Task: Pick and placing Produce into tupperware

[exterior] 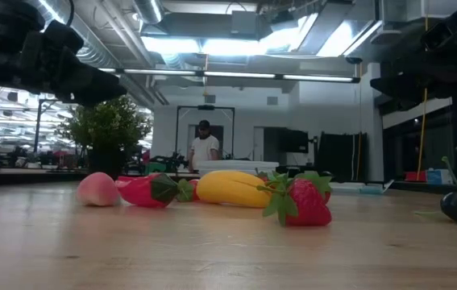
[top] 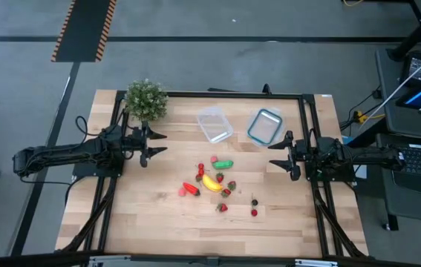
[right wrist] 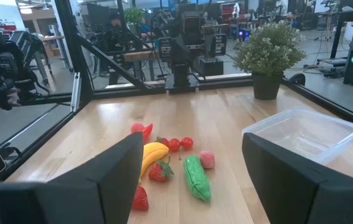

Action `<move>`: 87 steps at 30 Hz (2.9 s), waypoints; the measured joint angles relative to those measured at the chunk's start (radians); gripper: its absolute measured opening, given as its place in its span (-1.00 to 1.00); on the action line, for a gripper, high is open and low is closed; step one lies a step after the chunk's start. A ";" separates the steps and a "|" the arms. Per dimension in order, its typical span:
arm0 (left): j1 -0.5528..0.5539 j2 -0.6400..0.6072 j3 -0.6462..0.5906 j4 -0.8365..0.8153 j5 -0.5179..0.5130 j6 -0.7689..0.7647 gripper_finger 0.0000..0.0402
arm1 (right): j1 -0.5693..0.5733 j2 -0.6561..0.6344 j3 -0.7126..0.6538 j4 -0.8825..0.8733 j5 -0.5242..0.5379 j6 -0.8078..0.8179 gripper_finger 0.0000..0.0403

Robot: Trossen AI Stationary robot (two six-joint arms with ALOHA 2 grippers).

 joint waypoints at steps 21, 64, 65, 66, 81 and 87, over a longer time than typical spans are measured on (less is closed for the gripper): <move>-0.007 0.000 0.000 0.023 -0.017 -0.026 0.10 | 0.000 0.000 0.000 0.083 0.000 0.010 0.37; -0.264 0.387 0.188 0.150 -0.074 0.073 0.09 | 0.006 0.416 0.124 0.290 0.068 0.025 0.27; -0.273 0.403 0.201 0.153 -0.076 0.088 0.09 | 0.012 0.447 0.144 0.289 0.057 0.025 0.25; -0.280 0.415 0.213 0.155 -0.078 0.098 0.09 | 0.019 0.478 0.168 0.285 0.046 0.023 0.23; -0.389 0.527 0.240 0.134 -0.299 0.113 0.09 | 0.151 0.791 0.722 -0.454 0.112 0.114 -0.05; -0.404 0.529 0.312 -0.050 -0.357 0.097 0.09 | 0.181 0.918 0.823 -0.626 0.118 0.243 -0.14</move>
